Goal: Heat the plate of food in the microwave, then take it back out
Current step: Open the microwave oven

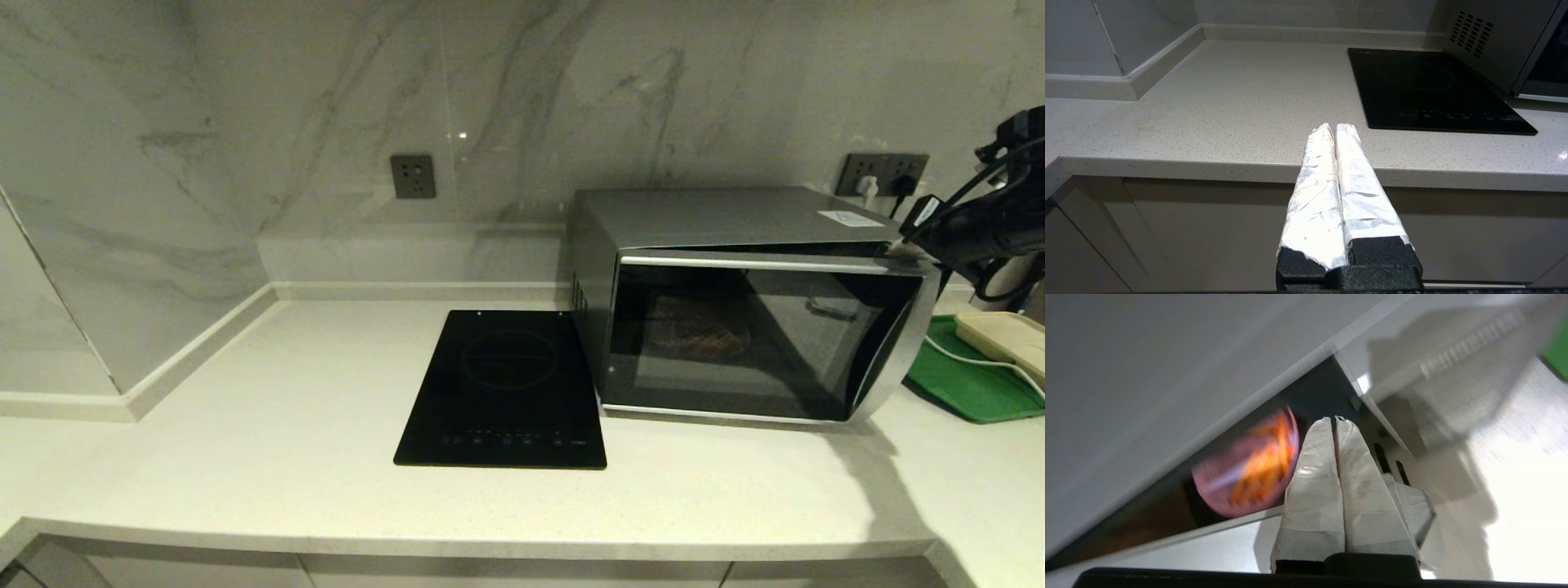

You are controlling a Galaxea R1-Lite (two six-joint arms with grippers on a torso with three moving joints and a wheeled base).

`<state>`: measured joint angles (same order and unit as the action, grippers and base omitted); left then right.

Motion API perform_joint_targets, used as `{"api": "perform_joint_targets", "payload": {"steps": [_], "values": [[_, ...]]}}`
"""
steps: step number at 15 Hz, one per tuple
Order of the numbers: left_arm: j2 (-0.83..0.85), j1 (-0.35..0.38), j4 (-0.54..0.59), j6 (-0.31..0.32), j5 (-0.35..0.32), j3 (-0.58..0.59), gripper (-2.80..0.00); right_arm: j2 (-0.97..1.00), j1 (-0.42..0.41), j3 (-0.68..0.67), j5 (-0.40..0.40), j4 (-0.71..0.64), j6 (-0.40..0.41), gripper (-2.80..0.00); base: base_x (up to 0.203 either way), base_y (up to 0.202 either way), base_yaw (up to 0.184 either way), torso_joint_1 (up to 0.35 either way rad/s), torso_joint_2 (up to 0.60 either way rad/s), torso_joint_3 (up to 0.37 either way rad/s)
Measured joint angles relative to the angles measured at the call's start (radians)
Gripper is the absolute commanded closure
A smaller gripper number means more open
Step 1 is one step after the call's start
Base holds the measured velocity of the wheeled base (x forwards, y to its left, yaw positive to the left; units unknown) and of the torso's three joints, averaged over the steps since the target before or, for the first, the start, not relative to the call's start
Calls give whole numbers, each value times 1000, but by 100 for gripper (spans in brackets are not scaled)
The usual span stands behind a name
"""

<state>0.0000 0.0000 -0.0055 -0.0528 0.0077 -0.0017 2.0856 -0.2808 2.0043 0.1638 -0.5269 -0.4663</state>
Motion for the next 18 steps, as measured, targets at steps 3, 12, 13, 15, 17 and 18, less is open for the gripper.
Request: {"api": "perform_joint_targets", "payload": {"steps": [3, 12, 13, 15, 17, 18], "values": [[0, 0, 0, 0, 0, 0, 0, -34, -6, -16, 3, -129, 52, 0, 0, 0, 0, 0, 0, 0], [0, 0, 0, 0, 0, 0, 0, -205, -5, -206, 70, -277, 196, 0, 0, 0, 0, 0, 0, 0], [0, 0, 0, 0, 0, 0, 0, -233, -4, -240, 90, -278, 208, 0, 0, 0, 0, 0, 0, 0], [0, 0, 0, 0, -1, 0, 0, -283, 3, -287, 100, -277, 219, 0, 0, 0, 0, 0, 0, 0], [0, -1, 0, 0, 0, 0, 0, -329, 12, -327, 101, -292, 263, 0, 0, 0, 0, 0, 0, 0], [0, -1, 0, 0, 0, 0, 0, -352, 14, -347, 107, -311, 305, 0, 0, 0, 0, 0, 0, 0]]}}
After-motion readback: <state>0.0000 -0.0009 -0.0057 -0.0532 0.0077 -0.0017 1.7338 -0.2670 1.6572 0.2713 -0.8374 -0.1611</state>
